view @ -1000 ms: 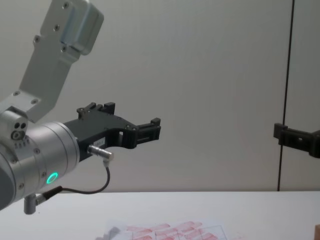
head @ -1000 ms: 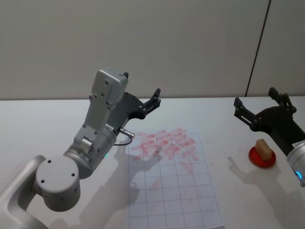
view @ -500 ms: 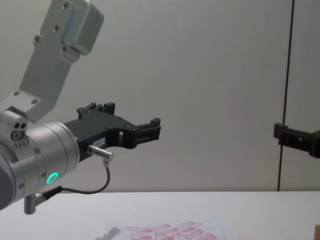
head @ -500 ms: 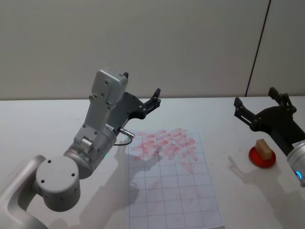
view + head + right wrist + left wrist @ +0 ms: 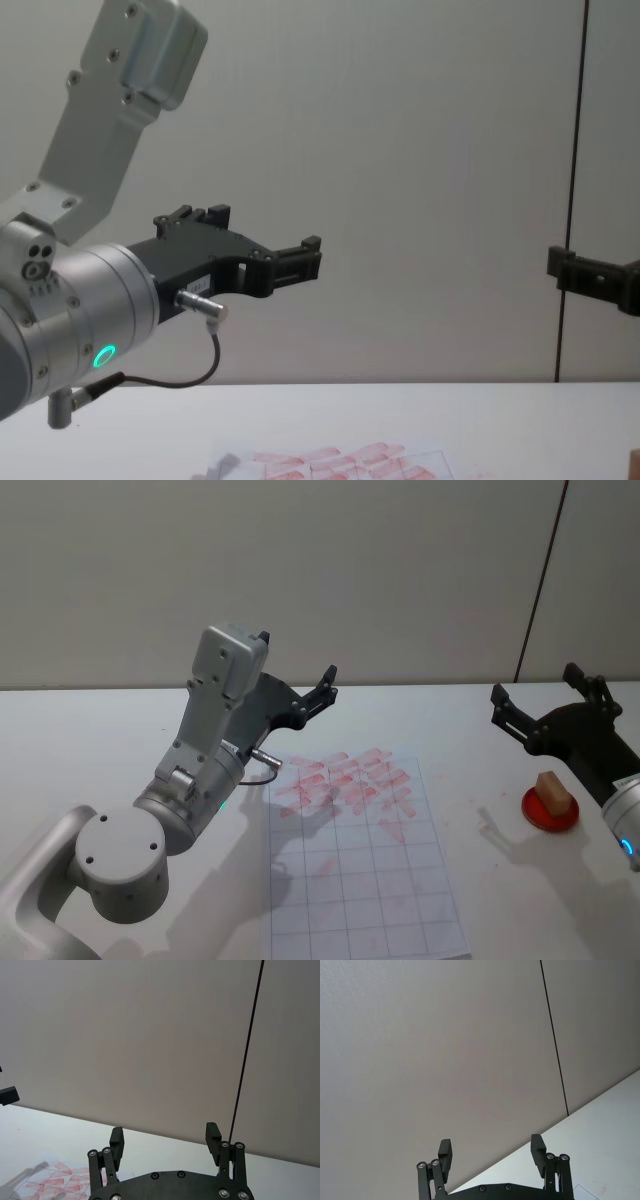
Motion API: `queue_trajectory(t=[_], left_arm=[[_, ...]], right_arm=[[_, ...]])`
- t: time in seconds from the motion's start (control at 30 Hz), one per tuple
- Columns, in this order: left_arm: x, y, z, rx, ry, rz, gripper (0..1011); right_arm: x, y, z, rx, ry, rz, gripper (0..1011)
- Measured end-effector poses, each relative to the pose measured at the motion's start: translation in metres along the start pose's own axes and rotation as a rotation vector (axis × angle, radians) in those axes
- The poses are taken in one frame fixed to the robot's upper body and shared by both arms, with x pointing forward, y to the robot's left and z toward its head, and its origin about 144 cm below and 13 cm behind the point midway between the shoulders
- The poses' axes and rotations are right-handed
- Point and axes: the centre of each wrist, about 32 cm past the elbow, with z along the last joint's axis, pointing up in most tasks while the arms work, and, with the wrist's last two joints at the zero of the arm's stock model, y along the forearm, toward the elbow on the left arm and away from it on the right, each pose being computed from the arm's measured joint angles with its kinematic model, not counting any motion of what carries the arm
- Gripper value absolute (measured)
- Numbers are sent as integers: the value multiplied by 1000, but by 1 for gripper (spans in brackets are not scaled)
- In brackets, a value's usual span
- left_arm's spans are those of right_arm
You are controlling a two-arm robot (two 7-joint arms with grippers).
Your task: Use the one hand to pick up the stamp and affix it onto the A4 paper.
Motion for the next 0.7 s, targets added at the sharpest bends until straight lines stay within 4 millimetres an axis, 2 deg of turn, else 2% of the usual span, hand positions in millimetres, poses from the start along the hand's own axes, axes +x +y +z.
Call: queue_trajectory(t=[0.4, 0.7], left_arm=[[0, 0, 0, 0, 0, 0, 1001], [0, 0, 0, 0, 0, 0, 1001]], right_arm=[[-8, 0, 5, -42, 6, -41, 1001], [-12, -3, 11, -141, 12, -115, 1001]])
